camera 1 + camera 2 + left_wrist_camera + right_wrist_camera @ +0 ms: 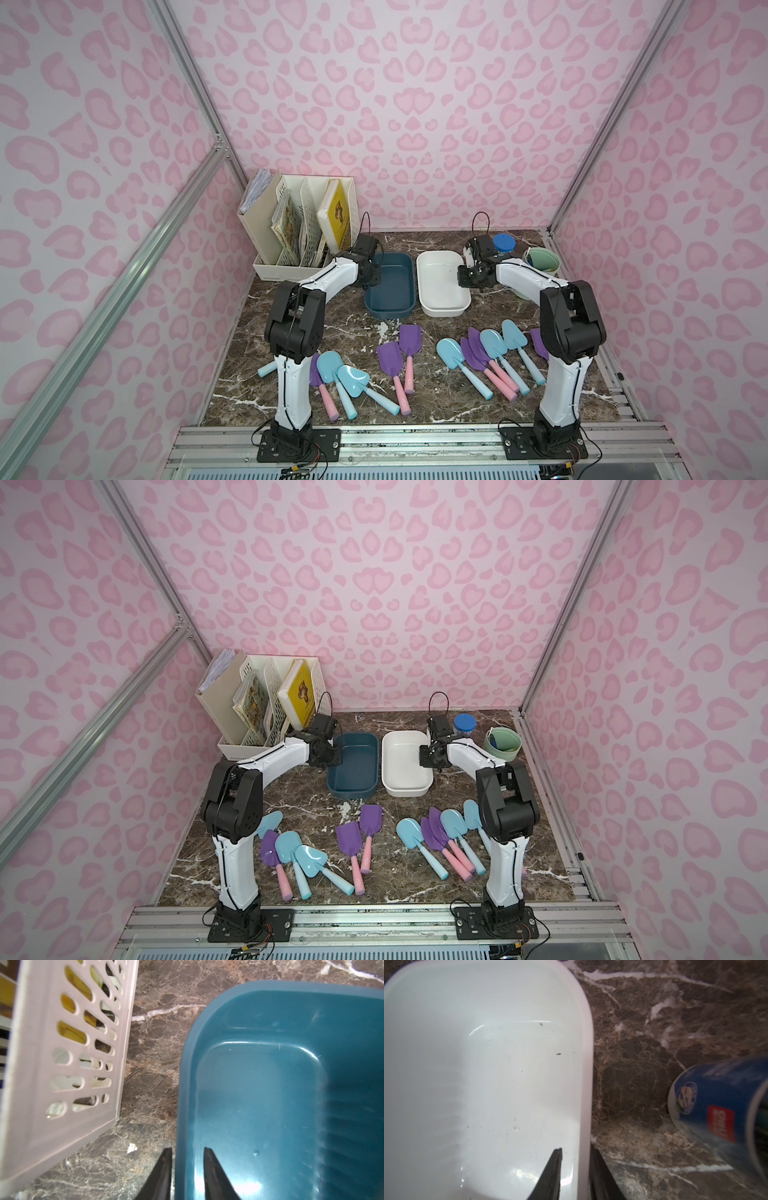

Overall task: Sort the small shovels by color and place them into the storage box
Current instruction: Move the storage box to the center of the board, then pick up the shovel from the center of the board.

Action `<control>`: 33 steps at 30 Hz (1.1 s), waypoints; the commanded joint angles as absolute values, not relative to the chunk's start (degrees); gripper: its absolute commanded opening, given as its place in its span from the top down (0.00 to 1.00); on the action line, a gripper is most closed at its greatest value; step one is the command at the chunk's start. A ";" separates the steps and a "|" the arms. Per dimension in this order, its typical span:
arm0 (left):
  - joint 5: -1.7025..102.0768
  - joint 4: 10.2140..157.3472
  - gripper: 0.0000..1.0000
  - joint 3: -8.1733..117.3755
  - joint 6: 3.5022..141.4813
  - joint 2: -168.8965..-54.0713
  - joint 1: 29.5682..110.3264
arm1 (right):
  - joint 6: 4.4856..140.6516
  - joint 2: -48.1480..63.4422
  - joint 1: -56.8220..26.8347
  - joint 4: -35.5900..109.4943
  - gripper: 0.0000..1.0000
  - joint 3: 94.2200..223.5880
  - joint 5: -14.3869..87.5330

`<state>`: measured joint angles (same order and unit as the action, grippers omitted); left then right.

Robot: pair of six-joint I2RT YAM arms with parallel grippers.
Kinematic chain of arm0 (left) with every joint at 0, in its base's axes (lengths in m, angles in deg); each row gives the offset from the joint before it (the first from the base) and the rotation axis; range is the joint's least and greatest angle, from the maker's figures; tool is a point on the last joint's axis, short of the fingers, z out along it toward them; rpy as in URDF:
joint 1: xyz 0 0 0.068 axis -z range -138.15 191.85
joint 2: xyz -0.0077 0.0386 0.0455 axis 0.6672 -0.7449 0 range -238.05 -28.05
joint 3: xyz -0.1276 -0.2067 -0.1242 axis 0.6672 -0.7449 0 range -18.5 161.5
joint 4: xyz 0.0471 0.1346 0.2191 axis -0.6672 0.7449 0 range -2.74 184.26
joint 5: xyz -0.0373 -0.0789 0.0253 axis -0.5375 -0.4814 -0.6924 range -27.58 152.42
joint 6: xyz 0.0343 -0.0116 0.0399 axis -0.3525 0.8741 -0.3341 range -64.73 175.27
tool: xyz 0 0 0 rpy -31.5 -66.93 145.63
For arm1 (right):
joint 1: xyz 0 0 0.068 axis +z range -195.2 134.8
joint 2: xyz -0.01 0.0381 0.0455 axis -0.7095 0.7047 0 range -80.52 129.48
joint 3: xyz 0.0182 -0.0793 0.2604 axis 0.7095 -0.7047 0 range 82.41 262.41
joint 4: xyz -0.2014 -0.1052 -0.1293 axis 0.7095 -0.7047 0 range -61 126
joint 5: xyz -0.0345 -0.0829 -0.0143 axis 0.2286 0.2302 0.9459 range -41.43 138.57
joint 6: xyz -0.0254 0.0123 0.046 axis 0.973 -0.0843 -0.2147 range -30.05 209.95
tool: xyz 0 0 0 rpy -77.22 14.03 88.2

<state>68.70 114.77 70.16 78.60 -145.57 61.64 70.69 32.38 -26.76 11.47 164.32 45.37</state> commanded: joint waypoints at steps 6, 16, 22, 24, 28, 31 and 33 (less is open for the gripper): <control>68.47 116.23 0.43 69.12 77.59 -137.14 61.63 | 72.85 25.11 -24.11 7.68 0.61 165.94 48.08; 78.28 130.93 0.42 62.72 84.28 -117.85 62.13 | 67.85 8.56 -14.14 1.58 0.47 162.00 55.46; 82.61 142.31 0.44 55.42 89.52 -108.11 63.61 | 60.16 0.38 -7.09 -0.73 0.44 154.98 56.61; 83.18 144.95 0.44 53.61 91.15 -105.64 64.66 | 56.86 -1.57 -4.54 -1.21 0.45 152.65 57.63; 84.16 148.65 0.44 50.19 94.46 -100.94 67.52 | 48.28 -3.45 0.21 -2.69 0.47 149.05 57.40; 85.09 150.74 0.43 48.57 96.48 -98.55 68.70 | 44.40 -4.27 5.94 -0.31 0.47 146.23 56.56; 84.92 151.70 0.43 47.85 97.59 -97.43 68.88 | 41.67 -4.10 9.87 0.90 0.47 144.87 56.14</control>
